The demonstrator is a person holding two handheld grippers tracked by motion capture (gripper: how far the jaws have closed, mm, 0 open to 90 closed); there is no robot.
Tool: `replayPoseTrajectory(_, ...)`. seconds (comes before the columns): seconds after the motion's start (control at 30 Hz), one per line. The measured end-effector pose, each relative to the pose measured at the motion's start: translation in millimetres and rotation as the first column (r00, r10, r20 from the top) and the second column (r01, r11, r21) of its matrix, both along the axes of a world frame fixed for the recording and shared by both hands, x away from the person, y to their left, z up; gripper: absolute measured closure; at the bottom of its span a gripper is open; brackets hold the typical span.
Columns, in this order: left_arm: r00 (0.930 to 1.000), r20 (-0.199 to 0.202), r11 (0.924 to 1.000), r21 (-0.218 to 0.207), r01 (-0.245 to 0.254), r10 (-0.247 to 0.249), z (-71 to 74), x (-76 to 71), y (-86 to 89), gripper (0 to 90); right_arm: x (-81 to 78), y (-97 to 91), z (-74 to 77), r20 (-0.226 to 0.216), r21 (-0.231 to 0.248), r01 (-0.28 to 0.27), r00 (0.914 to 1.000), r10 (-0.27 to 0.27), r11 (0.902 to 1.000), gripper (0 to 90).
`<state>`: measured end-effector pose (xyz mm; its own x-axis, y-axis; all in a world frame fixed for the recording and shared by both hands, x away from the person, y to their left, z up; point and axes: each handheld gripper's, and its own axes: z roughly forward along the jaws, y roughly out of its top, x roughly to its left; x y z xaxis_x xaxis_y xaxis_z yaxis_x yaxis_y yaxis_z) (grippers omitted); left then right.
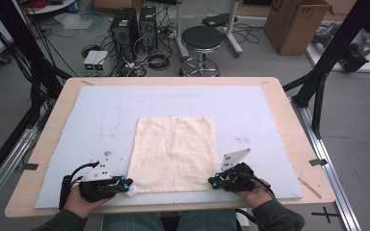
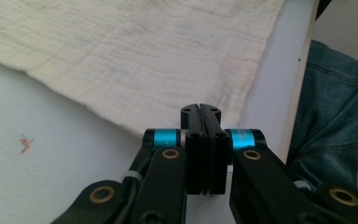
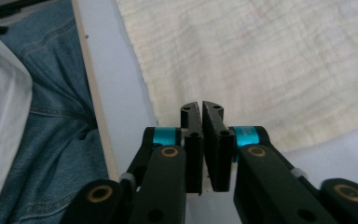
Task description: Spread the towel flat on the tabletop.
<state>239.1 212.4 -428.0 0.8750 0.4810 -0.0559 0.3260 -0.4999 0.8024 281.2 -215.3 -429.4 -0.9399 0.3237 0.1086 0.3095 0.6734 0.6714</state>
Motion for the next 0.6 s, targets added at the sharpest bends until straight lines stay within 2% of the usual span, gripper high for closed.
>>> replayPoseTrajectory(0.2, 0.9996, -0.014, 0.9988, -0.043, -0.023, 0.022, 2.3, 3.7, 4.9, 70.9, 3.5, -5.0, 3.0, -0.005, 0.069, 0.034, 0.9994, -0.034, 0.9970, 70.9)
replayPoseTrajectory(0.4, 0.9984, -0.013, 0.9947, -0.087, -0.056, 0.055, 3.1, 9.2, 9.0, 65.5, 10.3, -8.7, 3.2, -0.001, 0.105, 0.073, 0.9973, -0.073, 0.9918, 62.6)
replayPoseTrajectory(0.6, 0.9977, -0.011, 0.9928, -0.099, -0.068, 0.067, 3.5, 14.0, 6.2, 60.8, 15.8, -11.9, 3.8, -0.008, 0.140, 0.111, 0.9937, -0.111, 0.9839, 54.7)
